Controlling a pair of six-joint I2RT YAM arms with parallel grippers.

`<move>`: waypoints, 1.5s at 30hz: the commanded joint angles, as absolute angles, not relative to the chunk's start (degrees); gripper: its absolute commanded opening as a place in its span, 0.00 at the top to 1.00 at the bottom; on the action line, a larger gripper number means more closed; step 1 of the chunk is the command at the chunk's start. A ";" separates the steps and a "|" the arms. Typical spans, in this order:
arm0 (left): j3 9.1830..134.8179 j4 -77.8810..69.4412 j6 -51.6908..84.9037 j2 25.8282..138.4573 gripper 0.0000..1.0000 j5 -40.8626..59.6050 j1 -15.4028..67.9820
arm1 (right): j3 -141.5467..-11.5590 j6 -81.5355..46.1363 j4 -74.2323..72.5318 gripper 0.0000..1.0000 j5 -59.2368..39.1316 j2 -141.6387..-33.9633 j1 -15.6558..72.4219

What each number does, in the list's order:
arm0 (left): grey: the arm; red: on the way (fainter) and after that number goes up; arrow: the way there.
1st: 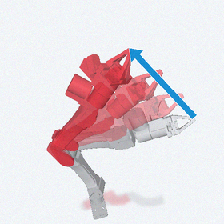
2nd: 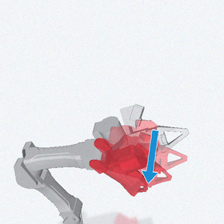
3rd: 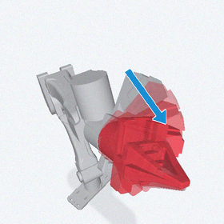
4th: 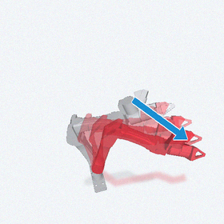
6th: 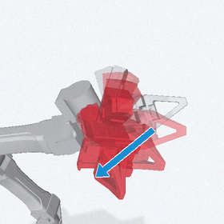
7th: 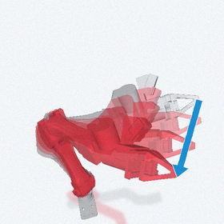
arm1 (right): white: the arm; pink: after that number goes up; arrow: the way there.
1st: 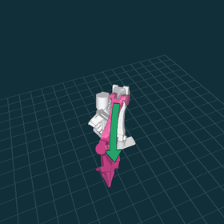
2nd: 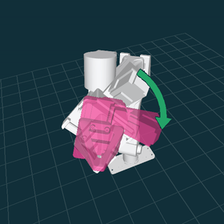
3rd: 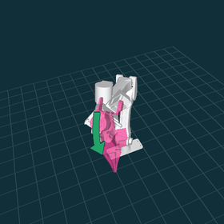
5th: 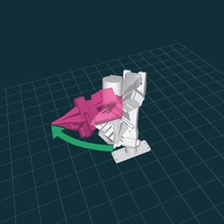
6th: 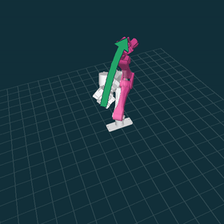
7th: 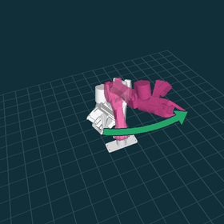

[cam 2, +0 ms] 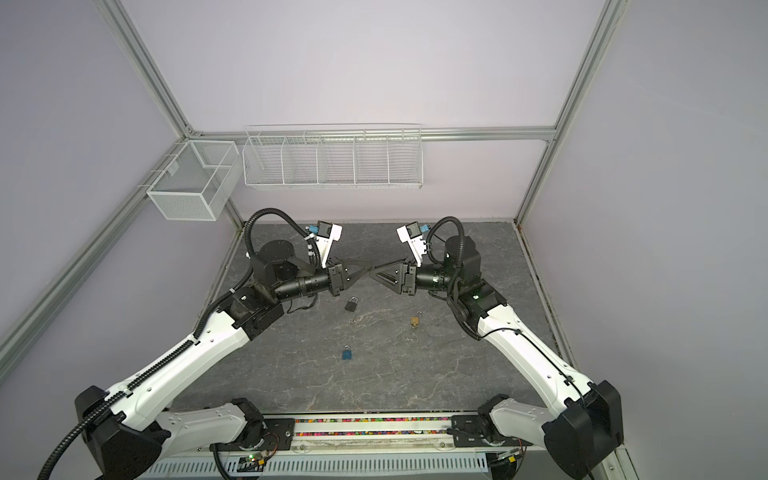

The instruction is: Unlock with the key

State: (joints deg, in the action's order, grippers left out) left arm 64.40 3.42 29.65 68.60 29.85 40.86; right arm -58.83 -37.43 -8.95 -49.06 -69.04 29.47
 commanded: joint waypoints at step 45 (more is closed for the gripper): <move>63.37 -2.55 31.47 68.53 1.00 31.39 40.42 | -59.15 -38.68 -14.64 0.75 -54.44 -70.57 28.26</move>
